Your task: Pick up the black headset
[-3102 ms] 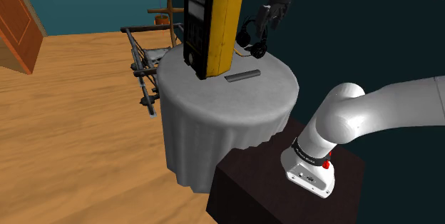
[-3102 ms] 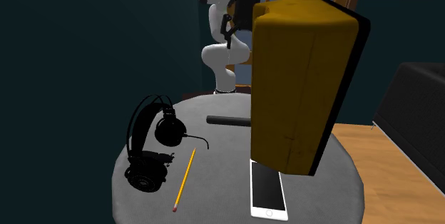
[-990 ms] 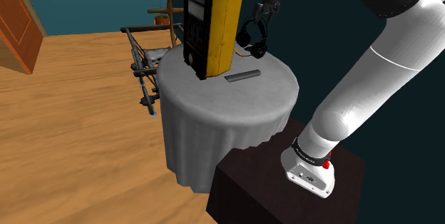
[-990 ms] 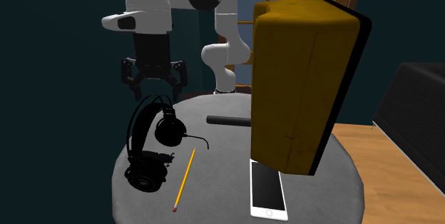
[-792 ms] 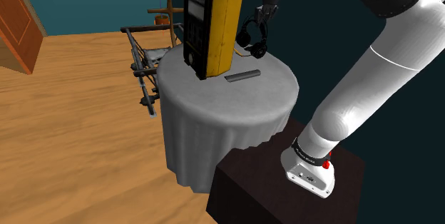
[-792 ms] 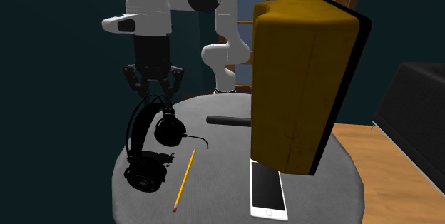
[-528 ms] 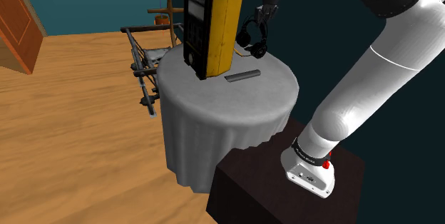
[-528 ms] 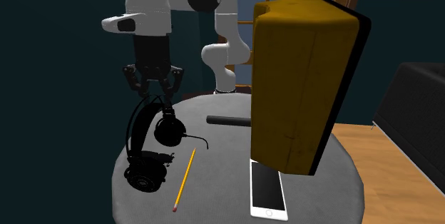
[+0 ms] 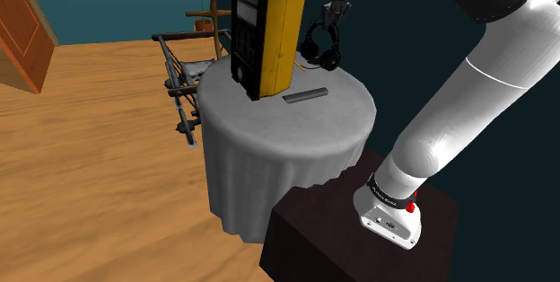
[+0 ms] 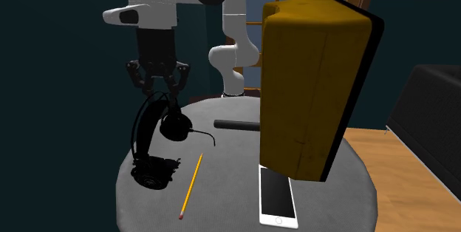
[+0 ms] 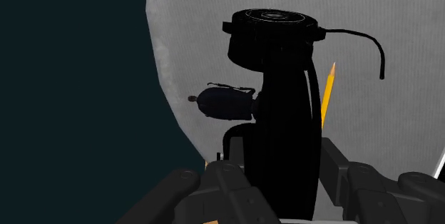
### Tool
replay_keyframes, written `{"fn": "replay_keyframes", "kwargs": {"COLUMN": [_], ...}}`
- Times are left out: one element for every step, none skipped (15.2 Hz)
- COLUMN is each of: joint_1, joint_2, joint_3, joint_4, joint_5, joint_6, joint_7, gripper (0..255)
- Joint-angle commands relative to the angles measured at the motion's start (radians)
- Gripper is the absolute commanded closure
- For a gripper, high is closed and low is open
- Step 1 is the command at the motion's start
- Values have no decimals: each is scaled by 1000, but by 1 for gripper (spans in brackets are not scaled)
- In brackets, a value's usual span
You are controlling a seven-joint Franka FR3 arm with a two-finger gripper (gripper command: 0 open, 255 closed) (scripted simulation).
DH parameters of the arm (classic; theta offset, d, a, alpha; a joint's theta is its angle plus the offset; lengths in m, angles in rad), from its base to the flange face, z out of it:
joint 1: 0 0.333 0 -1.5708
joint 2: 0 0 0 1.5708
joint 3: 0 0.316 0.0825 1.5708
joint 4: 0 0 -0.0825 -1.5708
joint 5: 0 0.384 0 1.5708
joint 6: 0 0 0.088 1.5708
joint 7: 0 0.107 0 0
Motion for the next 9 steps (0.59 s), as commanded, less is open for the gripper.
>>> {"fn": "replay_keyframes", "kwargs": {"joint_1": [1, 1, 1, 1, 1, 1, 1, 1, 1], "joint_2": [-2, -2, -2, -1, 0, 1, 2, 4, 5], "joint_3": [1, 1, 1, 1, 2, 2, 2, 1, 1], "joint_4": [23, 37, 50, 64, 79, 93, 108, 123, 138], "joint_5": [0, 0, 0, 0, 1, 1, 2, 3, 4], "joint_6": [-25, -38, -51, -65, -79, -92, -106, -119, -133], "joint_7": [1, 1, 1, 0, 0, -1, -1, -2, -3], "gripper": [255, 255, 255, 255, 255, 255, 255, 255, 255]}}
